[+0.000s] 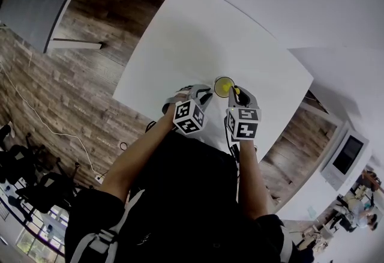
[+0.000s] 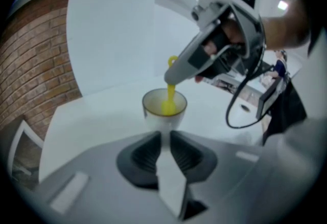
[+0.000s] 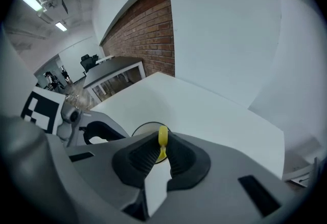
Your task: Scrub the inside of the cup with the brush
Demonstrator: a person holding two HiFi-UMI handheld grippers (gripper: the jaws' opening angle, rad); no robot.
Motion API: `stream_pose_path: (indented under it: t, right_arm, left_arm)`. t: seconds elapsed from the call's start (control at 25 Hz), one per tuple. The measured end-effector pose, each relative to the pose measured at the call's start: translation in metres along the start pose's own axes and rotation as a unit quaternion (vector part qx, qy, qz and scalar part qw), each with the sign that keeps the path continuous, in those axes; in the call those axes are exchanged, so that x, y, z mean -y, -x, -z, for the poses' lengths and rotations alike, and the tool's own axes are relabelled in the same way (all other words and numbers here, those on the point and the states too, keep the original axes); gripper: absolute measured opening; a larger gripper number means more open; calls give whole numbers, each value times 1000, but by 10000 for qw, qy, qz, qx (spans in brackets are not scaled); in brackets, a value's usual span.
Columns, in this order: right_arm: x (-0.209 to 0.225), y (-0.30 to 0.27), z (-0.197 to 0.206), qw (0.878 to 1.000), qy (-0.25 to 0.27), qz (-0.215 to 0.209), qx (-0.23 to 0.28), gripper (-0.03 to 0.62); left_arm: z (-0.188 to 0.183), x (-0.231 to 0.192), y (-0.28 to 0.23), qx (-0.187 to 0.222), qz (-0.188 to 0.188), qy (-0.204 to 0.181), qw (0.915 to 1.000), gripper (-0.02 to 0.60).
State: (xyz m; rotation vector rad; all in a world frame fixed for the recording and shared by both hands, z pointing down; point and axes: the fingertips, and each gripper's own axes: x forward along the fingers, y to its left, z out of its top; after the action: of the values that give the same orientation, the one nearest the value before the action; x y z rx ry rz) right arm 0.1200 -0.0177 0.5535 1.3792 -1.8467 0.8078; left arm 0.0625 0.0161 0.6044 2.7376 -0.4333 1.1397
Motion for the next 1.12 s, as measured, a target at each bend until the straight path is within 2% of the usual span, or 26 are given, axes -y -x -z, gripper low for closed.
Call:
stream_pose_path:
  t: [0.2, 0.44, 0.84, 1.12]
  right_arm:
    - [-1, -14, 10, 9999, -44, -48, -146, 31]
    - [-7, -1, 10, 9978, 223, -305, -544, 31]
    - [-14, 43, -5, 9968, 410, -491, -479, 31]
    - [-15, 18, 14, 9942, 364, -552, -848, 31]
  left_arm:
    - [1, 1, 1, 4, -6, -27, 10000, 58]
    - [1, 1, 1, 0, -11, -10, 10000, 58]
    - [0, 2, 1, 13, -24, 0, 10000, 58]
    - [0, 2, 1, 17, -9, 9, 10000, 58]
